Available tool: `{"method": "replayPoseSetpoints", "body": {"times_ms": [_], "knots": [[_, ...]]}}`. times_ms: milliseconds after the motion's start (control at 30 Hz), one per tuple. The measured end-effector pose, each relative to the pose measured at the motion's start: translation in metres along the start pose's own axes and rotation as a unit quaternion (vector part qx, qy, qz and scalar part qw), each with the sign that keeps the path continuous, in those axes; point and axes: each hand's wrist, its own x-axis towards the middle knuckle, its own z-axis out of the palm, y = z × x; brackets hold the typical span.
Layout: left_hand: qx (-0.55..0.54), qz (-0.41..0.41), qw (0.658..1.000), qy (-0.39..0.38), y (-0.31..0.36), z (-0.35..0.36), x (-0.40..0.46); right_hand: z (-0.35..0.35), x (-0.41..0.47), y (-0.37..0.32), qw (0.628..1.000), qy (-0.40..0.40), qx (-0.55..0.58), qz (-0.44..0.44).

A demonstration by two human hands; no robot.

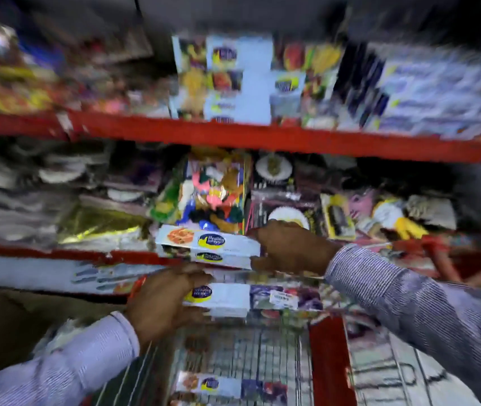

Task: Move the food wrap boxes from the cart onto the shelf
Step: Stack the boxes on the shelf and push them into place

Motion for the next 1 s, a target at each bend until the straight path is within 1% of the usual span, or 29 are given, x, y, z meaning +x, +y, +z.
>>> {"method": "replayPoseSetpoints", "body": {"times_ms": [67, 200, 367, 467, 533, 633, 667, 733, 867, 1000], "knots": [[0.028, 0.023, 0.999, 0.032, 0.023, -0.053, 0.012, -0.060, -0.004, -0.004, 0.999, 0.035, -0.010, -0.007], [0.075, 0.028, 0.994, 0.070, 0.043, -0.124, 0.042, -0.144, -0.007, -0.003, 0.995, 0.093, -0.024, 0.009], [0.081, 0.048, 0.987, 0.130, 0.055, -0.187, 0.079, -0.209, 0.001, 0.007, 0.986, 0.162, -0.043, 0.005], [0.075, 0.061, 0.984, 0.149, 0.058, -0.213, 0.100, -0.233, 0.012, 0.019, 0.983, 0.175, -0.042, 0.022], [0.084, 0.067, 0.981, 0.163, 0.062, -0.225, 0.112, -0.244, 0.022, 0.031, 0.984, 0.169, -0.047, 0.042], [0.113, 0.056, 0.980, 0.152, 0.066, -0.230, 0.125, -0.248, 0.032, 0.044, 0.981, 0.182, -0.037, 0.052], [0.110, 0.051, 0.981, 0.149, 0.065, -0.229, 0.128, -0.246, 0.035, 0.045, 0.982, 0.175, -0.027, 0.071], [0.078, 0.047, 0.983, 0.160, 0.044, -0.232, 0.153, -0.248, 0.068, 0.061, 0.981, 0.176, -0.014, 0.079], [0.083, 0.038, 0.983, 0.162, 0.044, -0.229, 0.162, -0.237, 0.087, 0.074, 0.977, 0.178, -0.001, 0.117], [0.076, 0.030, 0.984, 0.157, 0.035, -0.226, 0.168, -0.224, 0.102, 0.085, 0.976, 0.182, 0.003, 0.122]]}}
